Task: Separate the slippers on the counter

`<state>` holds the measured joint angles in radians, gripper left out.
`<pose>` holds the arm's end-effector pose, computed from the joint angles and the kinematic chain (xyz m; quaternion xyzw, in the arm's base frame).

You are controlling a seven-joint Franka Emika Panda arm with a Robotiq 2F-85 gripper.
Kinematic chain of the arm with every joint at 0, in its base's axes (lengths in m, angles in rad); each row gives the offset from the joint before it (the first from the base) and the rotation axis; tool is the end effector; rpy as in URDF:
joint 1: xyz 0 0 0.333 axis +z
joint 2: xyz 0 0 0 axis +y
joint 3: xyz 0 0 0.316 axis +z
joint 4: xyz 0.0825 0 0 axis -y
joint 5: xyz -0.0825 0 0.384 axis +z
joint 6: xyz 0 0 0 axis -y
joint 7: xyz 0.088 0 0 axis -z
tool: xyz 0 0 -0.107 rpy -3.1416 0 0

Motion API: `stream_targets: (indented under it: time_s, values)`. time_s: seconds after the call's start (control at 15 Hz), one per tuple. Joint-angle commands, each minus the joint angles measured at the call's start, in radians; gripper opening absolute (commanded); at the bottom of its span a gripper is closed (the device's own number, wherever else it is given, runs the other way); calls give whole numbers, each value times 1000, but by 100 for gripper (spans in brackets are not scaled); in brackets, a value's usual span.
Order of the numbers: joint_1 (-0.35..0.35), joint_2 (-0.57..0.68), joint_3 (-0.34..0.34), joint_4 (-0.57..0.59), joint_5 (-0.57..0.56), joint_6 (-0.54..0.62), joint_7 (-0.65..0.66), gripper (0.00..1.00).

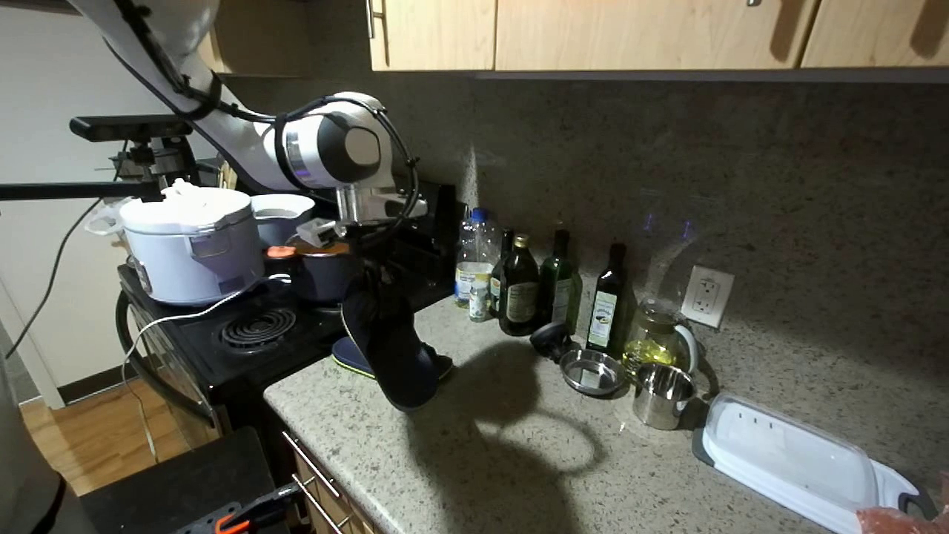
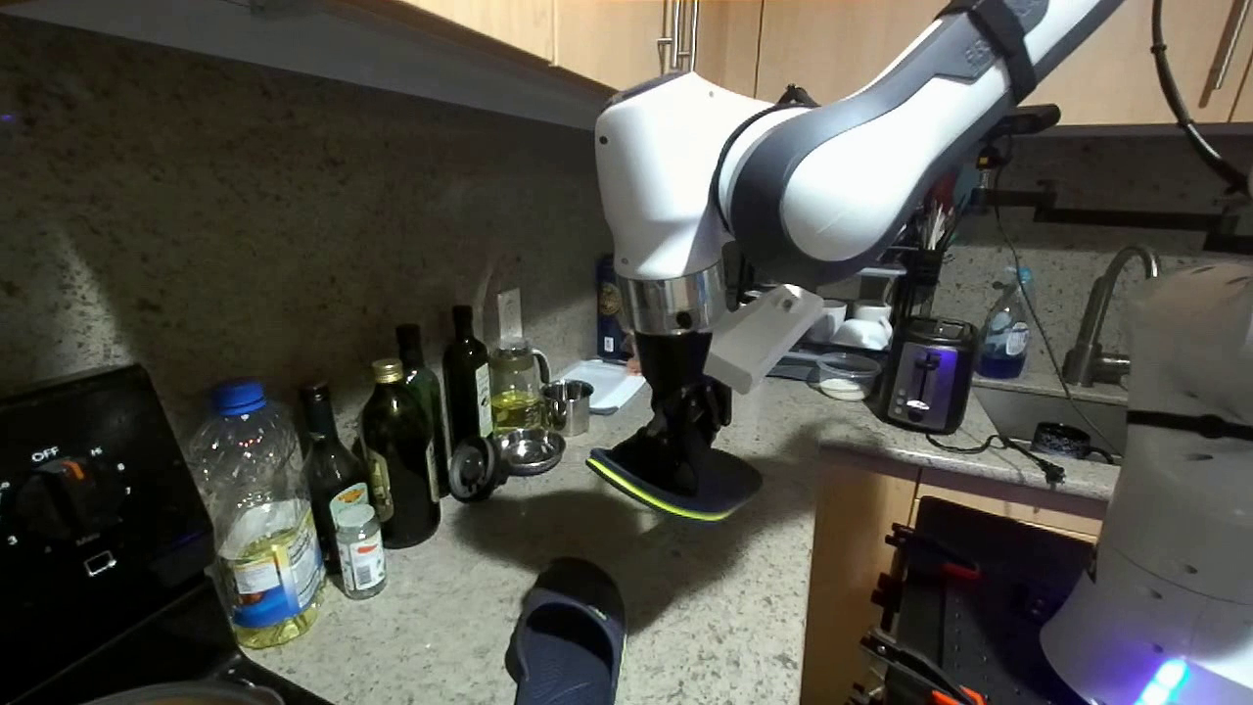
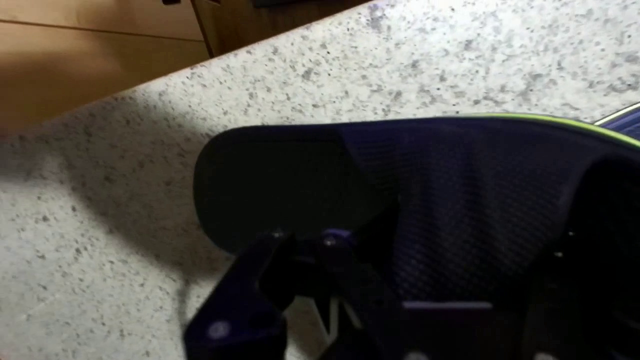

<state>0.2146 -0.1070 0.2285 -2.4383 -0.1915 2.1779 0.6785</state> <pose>0.4139 0.1878 0.3313 0.9915 -0.0579 -0.0207 0.1145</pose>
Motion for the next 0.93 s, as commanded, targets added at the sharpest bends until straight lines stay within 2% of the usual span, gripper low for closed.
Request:
stream_targets:
  time_s: [0.0,0.47,0.73,0.87]
  values:
    - [-56,-37,-30,-83,-8,20,41,0]
    - [-138,13,-97,-164,-8,134,70,0]
    - [-136,29,-106,-174,105,215,118,0]
    - [-126,8,-97,-190,123,248,116,0]
